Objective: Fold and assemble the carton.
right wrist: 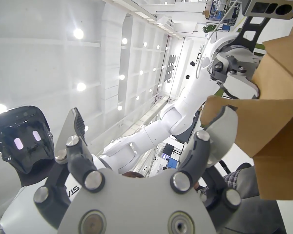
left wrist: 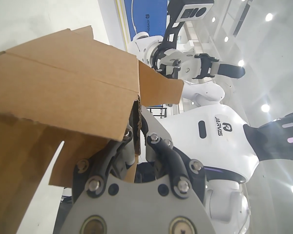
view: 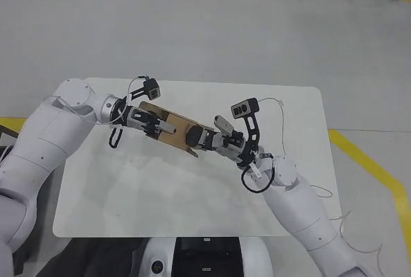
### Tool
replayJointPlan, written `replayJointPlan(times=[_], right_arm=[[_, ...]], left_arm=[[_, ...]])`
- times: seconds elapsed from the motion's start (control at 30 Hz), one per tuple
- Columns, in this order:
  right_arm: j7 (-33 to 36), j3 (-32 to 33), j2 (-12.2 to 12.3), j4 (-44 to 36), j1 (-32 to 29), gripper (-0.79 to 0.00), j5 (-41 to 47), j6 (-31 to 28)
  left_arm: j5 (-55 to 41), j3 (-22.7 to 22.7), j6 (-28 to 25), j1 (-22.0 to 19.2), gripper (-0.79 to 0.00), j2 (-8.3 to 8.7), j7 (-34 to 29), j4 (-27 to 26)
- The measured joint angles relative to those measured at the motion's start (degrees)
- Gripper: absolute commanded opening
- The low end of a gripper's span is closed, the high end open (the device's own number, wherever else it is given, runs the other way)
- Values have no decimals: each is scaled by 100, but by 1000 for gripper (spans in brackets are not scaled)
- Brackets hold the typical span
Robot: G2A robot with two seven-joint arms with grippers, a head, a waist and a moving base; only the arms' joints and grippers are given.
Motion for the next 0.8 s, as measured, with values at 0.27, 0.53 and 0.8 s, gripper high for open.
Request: replayJointPlan(times=[0.27,0.53,0.8], right_arm=[[-141,-112,-73,132,132,0,-165,-93],[-106,450,73,-382,-268,0,-470,125],[-69,634,137,-484,-568,0,-590,339]], left_arm=[[-122,-94,0,95,-785,-5,0,-35],[-299,-229,5,123,-785,16,0,110],[-704,-299,146,114,-785,54,0,161]])
